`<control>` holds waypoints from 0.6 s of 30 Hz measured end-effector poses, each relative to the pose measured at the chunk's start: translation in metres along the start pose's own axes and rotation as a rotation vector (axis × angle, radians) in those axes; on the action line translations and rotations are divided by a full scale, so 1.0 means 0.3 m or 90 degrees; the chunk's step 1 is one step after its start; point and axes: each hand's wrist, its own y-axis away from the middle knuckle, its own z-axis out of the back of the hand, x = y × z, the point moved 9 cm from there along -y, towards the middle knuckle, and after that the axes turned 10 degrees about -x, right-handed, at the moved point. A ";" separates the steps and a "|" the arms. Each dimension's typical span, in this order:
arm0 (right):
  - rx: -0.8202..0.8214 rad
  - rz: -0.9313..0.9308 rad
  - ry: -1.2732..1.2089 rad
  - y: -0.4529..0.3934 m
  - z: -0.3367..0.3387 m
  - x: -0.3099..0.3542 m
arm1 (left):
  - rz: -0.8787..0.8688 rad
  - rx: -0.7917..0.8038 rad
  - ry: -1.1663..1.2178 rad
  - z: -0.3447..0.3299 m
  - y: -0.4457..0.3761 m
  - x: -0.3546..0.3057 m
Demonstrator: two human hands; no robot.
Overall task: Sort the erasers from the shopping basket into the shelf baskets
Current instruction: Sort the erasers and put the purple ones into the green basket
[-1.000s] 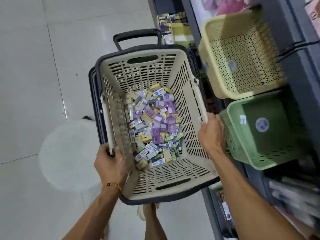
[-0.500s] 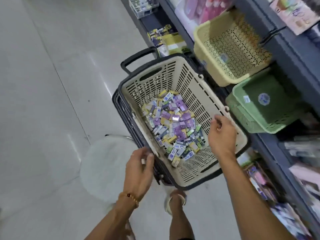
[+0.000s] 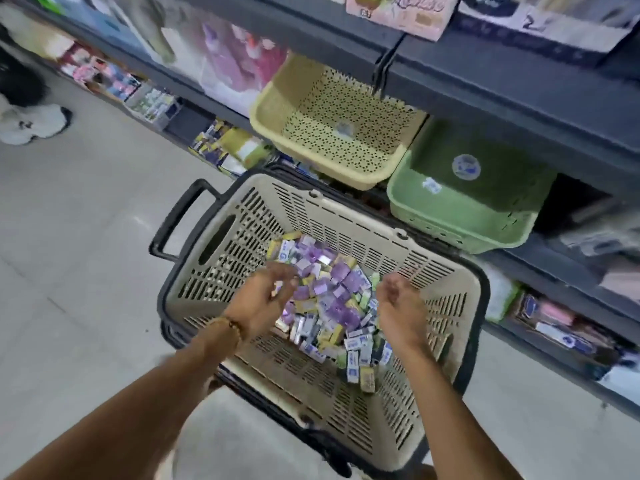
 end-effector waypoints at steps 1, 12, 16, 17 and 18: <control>0.000 0.000 0.022 -0.029 -0.039 -0.023 | -0.019 0.017 -0.046 -0.017 -0.072 0.019; 0.079 0.223 0.486 -0.222 -0.453 -0.211 | -0.284 0.140 -0.451 -0.252 -0.531 0.237; 0.103 0.260 0.517 -0.238 -0.507 -0.229 | -0.411 0.125 -0.489 -0.301 -0.528 0.242; 0.106 0.272 0.528 -0.244 -0.510 -0.223 | -0.435 0.134 -0.500 -0.307 -0.530 0.238; 0.112 0.283 0.540 -0.249 -0.508 -0.213 | -0.463 0.146 -0.513 -0.317 -0.529 0.228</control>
